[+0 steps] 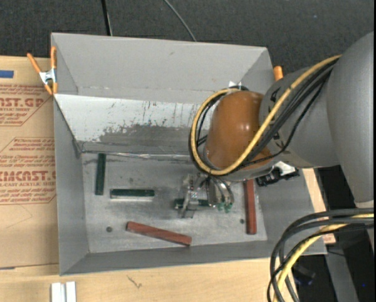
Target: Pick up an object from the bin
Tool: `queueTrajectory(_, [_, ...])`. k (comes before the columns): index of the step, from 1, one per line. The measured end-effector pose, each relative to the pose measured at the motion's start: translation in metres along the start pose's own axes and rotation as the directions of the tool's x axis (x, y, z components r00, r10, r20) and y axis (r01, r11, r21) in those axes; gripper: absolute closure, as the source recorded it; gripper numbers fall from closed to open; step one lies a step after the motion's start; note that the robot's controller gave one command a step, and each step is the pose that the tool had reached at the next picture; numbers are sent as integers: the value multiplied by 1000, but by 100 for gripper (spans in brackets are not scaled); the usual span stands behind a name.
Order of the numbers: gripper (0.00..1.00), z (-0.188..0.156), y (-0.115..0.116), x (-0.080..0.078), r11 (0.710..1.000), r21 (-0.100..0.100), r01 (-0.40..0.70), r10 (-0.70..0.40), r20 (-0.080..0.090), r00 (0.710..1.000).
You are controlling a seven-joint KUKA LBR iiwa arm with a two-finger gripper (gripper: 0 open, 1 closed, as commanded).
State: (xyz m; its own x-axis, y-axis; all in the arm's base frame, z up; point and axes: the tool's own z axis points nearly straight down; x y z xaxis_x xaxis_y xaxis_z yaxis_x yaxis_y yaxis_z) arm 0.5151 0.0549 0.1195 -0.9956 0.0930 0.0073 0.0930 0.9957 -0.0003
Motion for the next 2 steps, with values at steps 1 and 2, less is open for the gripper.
queueTrajectory(1, [100,-61,9,-6,1000,0,6,-6,4,1000])
queueTrajectory(2, [100,-100,-1,-13,1000,-2,10,-10,9,1000])
